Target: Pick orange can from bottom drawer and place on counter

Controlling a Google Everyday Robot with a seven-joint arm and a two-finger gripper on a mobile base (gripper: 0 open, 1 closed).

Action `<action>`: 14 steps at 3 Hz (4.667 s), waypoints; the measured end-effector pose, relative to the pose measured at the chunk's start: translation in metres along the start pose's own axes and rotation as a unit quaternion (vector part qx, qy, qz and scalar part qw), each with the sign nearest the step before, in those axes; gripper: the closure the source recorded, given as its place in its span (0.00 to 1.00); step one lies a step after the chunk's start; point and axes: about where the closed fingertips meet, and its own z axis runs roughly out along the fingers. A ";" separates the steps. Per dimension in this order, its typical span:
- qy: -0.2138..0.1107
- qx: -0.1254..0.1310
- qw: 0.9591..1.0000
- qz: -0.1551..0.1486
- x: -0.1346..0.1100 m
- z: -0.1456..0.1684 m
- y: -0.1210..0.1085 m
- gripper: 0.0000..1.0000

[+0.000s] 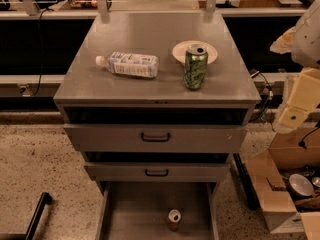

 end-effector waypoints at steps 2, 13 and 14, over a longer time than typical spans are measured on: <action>-0.027 -0.001 1.000 0.000 0.002 0.020 0.009 0.00; -0.389 0.033 0.918 0.065 0.079 0.461 0.134 0.00; -0.402 0.048 0.912 0.064 0.094 0.517 0.137 0.00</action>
Offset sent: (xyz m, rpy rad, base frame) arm -0.0327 0.0297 -0.2028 0.5084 -0.1087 0.1327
